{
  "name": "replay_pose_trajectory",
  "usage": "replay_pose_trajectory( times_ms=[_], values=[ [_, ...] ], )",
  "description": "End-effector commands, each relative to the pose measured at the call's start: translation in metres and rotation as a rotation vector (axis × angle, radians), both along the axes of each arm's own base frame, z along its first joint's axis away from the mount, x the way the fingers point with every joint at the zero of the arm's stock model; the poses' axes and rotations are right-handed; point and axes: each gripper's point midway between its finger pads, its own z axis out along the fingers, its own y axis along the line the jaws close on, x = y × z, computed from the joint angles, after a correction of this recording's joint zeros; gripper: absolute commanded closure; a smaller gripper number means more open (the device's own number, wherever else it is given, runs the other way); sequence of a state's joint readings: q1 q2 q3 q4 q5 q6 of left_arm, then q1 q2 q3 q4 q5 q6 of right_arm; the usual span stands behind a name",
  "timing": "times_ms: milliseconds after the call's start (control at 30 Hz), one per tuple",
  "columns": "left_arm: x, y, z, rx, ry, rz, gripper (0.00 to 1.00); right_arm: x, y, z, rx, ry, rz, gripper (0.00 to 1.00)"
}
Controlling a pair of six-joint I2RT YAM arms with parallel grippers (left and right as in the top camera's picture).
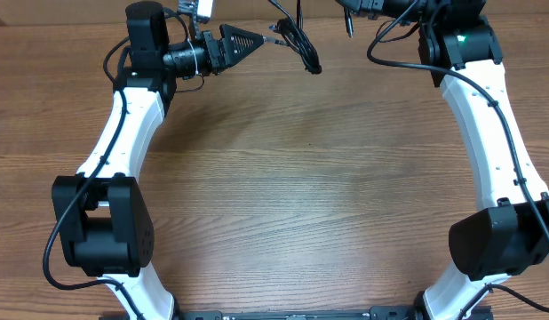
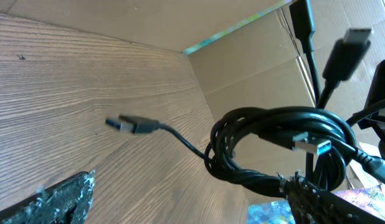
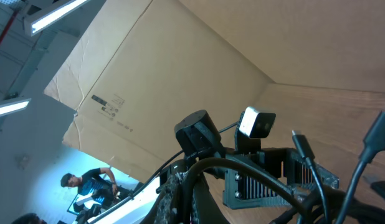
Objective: Untangle cables
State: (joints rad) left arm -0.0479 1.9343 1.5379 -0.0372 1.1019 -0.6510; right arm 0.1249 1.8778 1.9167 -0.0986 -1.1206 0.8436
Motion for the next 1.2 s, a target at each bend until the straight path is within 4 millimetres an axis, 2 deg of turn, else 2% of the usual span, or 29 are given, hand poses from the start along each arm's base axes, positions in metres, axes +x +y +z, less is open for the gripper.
replay_pose_trajectory(
  times_ms=[0,500,633,767,933,1167],
  values=[
    [-0.007,-0.002,0.010,-0.010,-0.035,-0.040,0.00,0.001,-0.002,0.005,0.000,-0.024,-0.010,0.96],
    [-0.027,-0.010,0.019,-0.068,-0.027,-0.161,0.01,0.019,-0.009,0.000,-0.015,-0.014,-0.124,0.96],
    [-0.030,-0.016,0.020,-0.071,-0.026,-0.181,0.00,0.024,-0.012,-0.009,-0.029,0.028,-0.162,0.96],
    [-0.036,-0.031,0.020,-0.071,-0.026,-0.211,0.01,0.030,-0.015,-0.021,-0.056,0.071,-0.203,0.96],
    [-0.040,-0.054,0.020,-0.053,-0.051,-0.223,0.00,0.028,-0.012,-0.022,-0.056,0.082,-0.197,0.96],
    [-0.042,-0.077,0.037,-0.074,-0.129,-0.243,0.00,0.031,-0.006,-0.021,-0.044,0.108,-0.222,0.96]
  ],
)
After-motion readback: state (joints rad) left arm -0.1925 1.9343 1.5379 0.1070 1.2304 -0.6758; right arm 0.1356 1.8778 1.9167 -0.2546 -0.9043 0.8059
